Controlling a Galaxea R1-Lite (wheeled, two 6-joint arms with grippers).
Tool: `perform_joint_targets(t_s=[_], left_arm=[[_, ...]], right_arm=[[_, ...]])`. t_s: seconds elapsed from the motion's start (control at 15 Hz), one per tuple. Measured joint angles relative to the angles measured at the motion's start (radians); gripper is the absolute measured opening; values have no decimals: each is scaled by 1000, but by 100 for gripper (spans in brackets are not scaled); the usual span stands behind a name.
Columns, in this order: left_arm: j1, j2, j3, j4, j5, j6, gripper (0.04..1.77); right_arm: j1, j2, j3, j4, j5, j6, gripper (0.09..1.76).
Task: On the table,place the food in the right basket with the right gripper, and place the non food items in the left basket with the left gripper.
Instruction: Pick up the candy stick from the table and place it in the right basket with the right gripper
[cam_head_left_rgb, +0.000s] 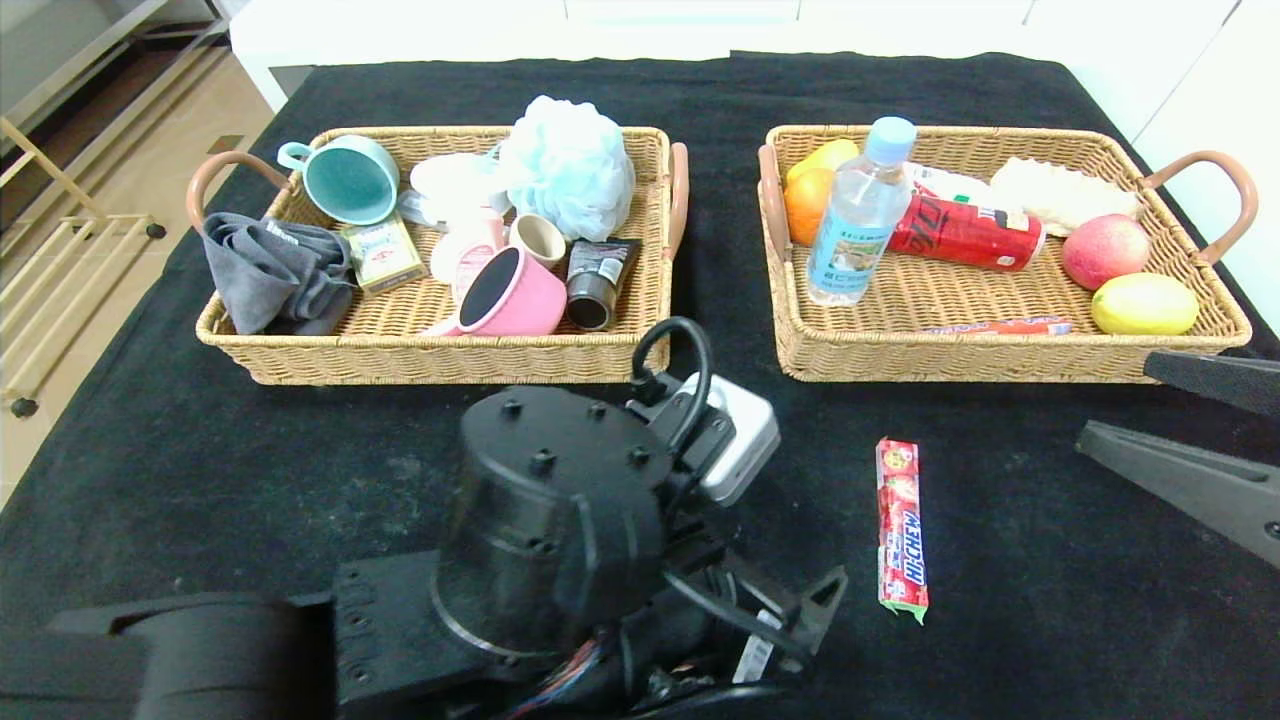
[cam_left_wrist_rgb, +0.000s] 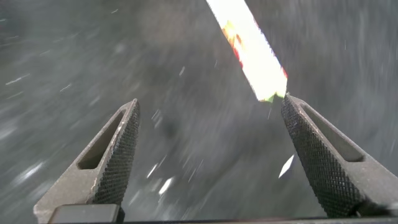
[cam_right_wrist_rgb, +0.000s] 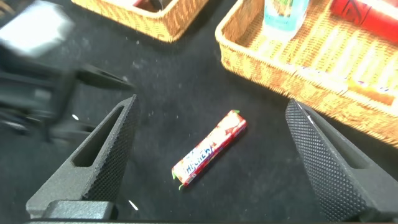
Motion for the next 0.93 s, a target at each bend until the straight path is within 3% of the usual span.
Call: perform_joint_targets(t_s=[0.2, 0.47, 0.93], left_arm=[[37, -124, 200, -133, -26, 83, 166], [125, -243, 381, -288, -50, 112, 168], [160, -287, 433, -313, -63, 131, 170]], right_arm=[[6, 36, 15, -4, -1, -3, 171], [28, 61, 32, -6, -5, -14, 171], [56, 70, 44, -4, -1, -19, 171]])
